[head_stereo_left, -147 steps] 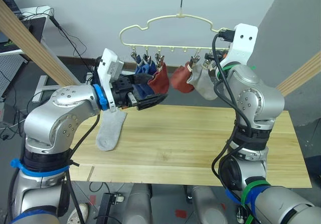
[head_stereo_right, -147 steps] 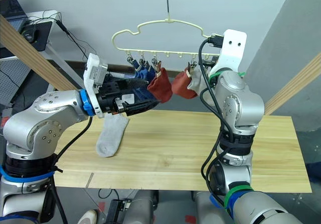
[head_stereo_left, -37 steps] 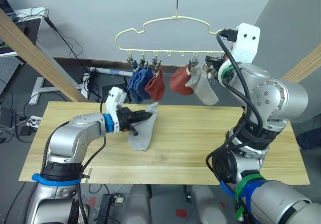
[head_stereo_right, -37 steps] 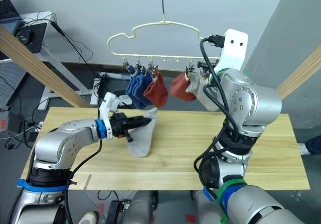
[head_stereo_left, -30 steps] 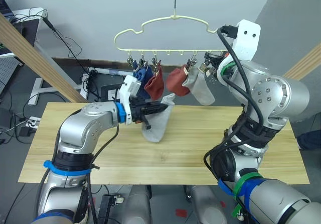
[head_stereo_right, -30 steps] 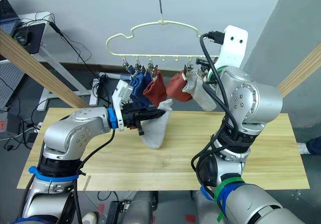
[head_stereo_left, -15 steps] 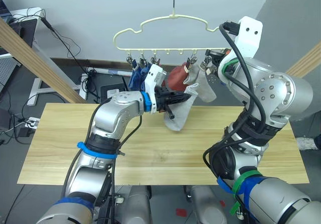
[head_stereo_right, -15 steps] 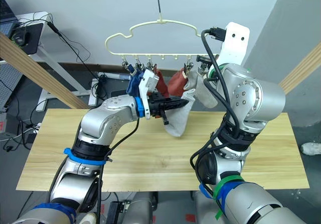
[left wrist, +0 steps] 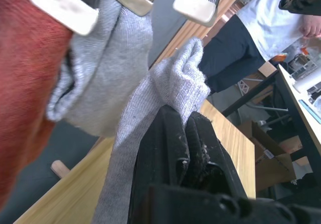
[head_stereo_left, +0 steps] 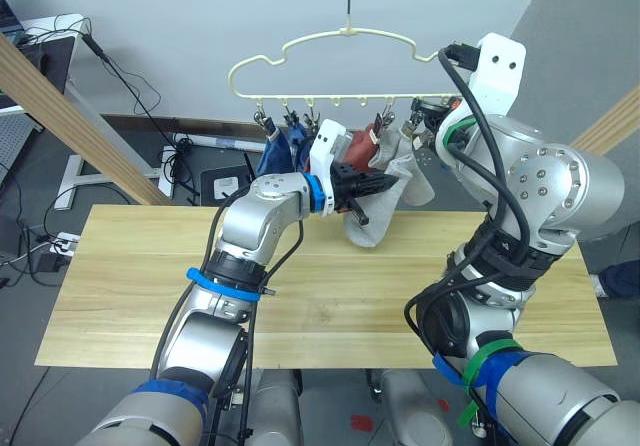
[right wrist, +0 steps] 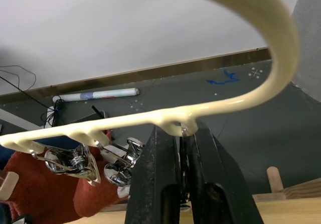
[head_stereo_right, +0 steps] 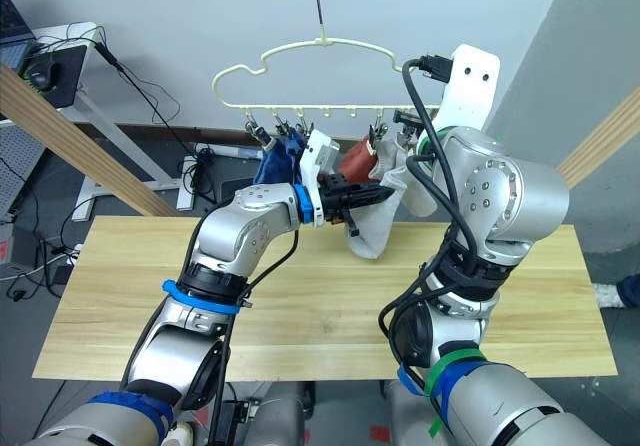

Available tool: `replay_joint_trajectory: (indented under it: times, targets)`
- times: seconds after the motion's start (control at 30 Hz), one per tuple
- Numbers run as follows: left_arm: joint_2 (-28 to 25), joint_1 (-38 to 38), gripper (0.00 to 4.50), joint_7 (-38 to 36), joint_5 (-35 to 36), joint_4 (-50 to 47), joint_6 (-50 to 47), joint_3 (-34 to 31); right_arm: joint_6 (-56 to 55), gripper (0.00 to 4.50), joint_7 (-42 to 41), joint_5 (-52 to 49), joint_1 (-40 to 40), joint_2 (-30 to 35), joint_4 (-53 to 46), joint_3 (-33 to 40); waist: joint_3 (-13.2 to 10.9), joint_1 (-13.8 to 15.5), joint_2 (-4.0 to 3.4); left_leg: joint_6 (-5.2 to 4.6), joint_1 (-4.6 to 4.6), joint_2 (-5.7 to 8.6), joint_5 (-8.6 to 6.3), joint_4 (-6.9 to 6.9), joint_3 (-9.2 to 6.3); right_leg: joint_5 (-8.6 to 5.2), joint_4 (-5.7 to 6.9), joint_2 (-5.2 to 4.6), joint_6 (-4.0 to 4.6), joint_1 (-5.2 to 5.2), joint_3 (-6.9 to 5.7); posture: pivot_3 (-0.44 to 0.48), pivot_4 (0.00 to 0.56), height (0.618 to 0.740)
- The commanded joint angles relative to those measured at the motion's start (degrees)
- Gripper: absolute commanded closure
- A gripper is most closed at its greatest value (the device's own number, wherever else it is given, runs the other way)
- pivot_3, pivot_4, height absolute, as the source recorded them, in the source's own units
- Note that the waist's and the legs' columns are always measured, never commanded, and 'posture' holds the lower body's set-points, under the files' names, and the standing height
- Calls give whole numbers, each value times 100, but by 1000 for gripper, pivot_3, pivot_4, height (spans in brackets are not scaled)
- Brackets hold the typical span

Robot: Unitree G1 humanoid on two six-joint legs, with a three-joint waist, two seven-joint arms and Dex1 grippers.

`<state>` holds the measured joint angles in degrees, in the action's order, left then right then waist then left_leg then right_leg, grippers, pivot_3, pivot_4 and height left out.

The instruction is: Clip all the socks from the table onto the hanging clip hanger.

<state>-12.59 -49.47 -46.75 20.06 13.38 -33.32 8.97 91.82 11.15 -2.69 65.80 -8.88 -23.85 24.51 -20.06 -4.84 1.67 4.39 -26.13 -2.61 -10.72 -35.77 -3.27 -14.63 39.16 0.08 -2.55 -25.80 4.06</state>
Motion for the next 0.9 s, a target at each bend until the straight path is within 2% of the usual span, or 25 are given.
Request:
replay_joint_trajectory:
  times: [0.03, 0.8, 0.9]
  targets:
    - [150, -196, 4474, -11, -48, 49, 213, -8, -50, 4500, 31, 43, 143, -188, -267, -28, 0, 0, 0, 0, 0, 0, 0, 0, 0, 0, 0, 0, 0, 0, 0, -116, 333, 740]
    - [647, -643, 4474, 105, -116, 654, 540, -308, -46, 4500, 72, 94, 139, -319, -311, -13, 0, -15, 0, 0, -1, 1, 0, -1, 0, 0, 1, 0, 0, 0, 0, -124, 333, 740]
    - [685, -640, 4500, 101, -108, 612, 502, -323, -50, 3546, 31, 70, 142, -350, -285, -3, 0, -15, 0, 0, -1, 1, 0, -1, 0, 0, 1, 0, 0, 0, 0, -120, 334, 740]
